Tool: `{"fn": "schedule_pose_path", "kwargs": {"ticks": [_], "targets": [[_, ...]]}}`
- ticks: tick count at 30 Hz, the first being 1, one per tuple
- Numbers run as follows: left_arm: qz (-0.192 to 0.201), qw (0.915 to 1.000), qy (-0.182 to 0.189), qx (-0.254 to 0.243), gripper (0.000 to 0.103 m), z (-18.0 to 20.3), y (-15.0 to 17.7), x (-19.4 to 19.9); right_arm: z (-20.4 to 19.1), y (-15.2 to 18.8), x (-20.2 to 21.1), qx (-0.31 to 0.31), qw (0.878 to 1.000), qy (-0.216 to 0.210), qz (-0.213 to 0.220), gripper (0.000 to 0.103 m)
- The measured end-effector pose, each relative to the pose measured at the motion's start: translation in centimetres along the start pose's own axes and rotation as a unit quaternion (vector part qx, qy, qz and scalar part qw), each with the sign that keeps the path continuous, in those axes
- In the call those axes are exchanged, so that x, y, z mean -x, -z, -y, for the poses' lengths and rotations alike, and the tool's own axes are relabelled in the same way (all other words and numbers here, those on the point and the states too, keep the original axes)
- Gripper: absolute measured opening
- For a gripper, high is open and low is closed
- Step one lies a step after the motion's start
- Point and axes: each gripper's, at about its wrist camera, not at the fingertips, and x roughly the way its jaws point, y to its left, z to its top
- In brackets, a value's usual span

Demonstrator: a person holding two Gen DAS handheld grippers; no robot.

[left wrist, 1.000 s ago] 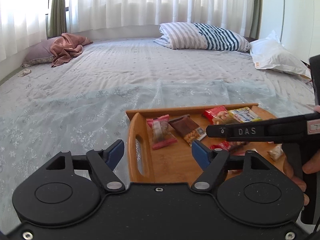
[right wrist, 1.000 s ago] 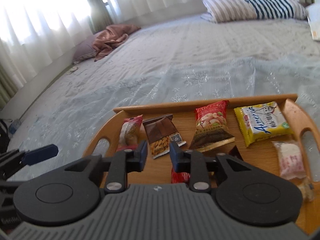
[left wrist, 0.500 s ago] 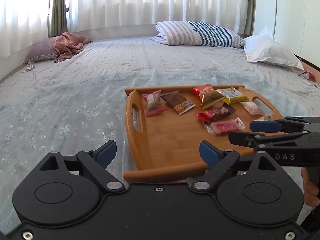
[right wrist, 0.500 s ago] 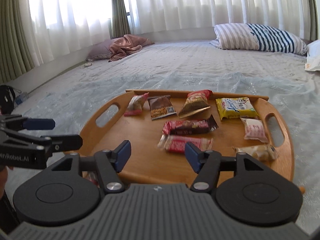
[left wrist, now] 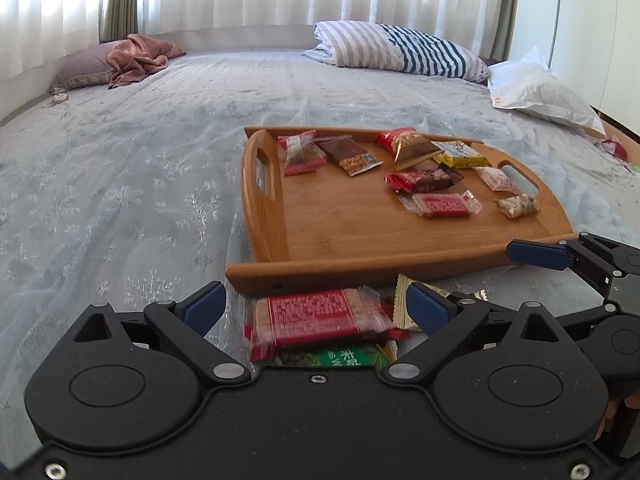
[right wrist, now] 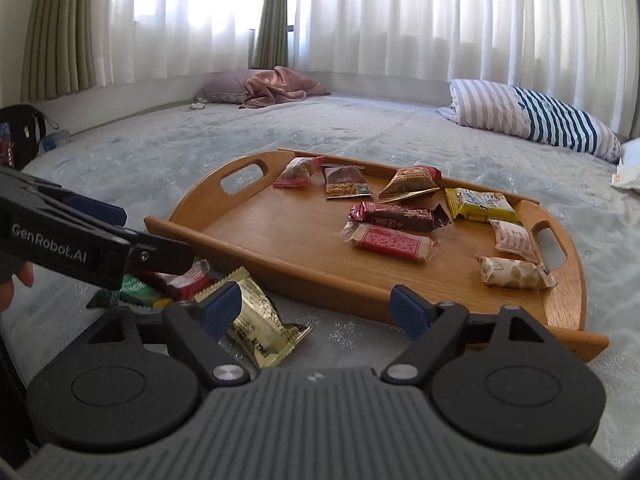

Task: Organize snacks
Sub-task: 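Move left tool toward red wafer pack while right tool approaches gold pack, then grasp red wafer pack with left tool while right tool grasps gold pack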

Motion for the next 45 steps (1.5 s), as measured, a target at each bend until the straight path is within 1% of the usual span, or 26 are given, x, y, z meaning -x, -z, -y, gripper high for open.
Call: {"fn": "schedule_pose_path", "kwargs": {"ticks": [4, 8, 13, 16, 21, 23, 25, 28, 31, 34, 38, 43, 45], "targets": [[-0.01, 0.9999, -0.001, 0.008, 0.097, -0.1, 0.6, -0.4, -0.4, 0.5, 0.1, 0.009, 1.0, -0.011, 0.002, 0.092], [-0.014, 0.9998, -0.004, 0.011, 0.097, -0.1, 1.0, -0.6, -0.5, 0.8, 0.1, 0.013, 1.0, -0.021, 0.008, 0.095], [-0.013, 0.9998, -0.005, 0.013, 0.096, -0.2, 1.2, -0.6, -1.0, 1.4, 0.1, 0.035, 0.998, -0.052, 0.012, 0.102], [-0.012, 0.9998, -0.005, 0.013, 0.092, -0.1, 1.1, -0.6, -1.5, 1.7, 0.1, 0.047, 0.997, -0.06, 0.014, 0.102], [-0.011, 0.9999, -0.004, 0.004, 0.087, 0.2, 1.2, -0.7, -1.5, 2.0, 0.1, 0.044, 0.996, -0.073, 0.014, 0.102], [-0.016, 0.9999, -0.003, 0.006, 0.083, 0.2, 1.3, -0.8, -1.2, 2.1, 0.2, 0.036, 0.996, -0.077, 0.015, 0.102], [-0.018, 0.9998, -0.002, 0.008, 0.081, 0.2, 1.3, -1.0, -0.8, 2.0, 0.2, 0.023, 0.996, -0.084, 0.016, 0.102], [-0.019, 0.9997, 0.002, 0.012, 0.073, 0.2, 1.3, -0.9, -0.1, 2.0, 0.3, 0.001, 0.996, -0.09, 0.021, 0.102], [-0.017, 0.9998, 0.001, 0.014, 0.071, 0.3, 1.1, -0.6, 0.6, 2.0, 0.4, -0.022, 0.995, -0.091, 0.028, 0.102], [-0.013, 0.9998, -0.001, 0.015, 0.07, 0.3, 0.9, -0.2, 1.3, 2.1, 0.6, -0.043, 0.995, -0.087, 0.039, 0.101], [-0.009, 0.9998, 0.003, 0.02, 0.07, 0.2, 0.7, 0.3, 1.7, 2.2, 0.5, -0.059, 0.994, -0.081, 0.036, 0.093], [-0.002, 0.9997, 0.002, 0.023, 0.07, 0.1, 0.6, 0.9, 1.2, 2.2, 0.2, -0.043, 0.996, -0.078, 0.025, 0.083], [0.0, 0.9997, 0.002, 0.025, 0.07, 0.1, 0.5, 1.1, 0.8, 2.2, 0.2, -0.03, 0.996, -0.078, 0.024, 0.077]]}}
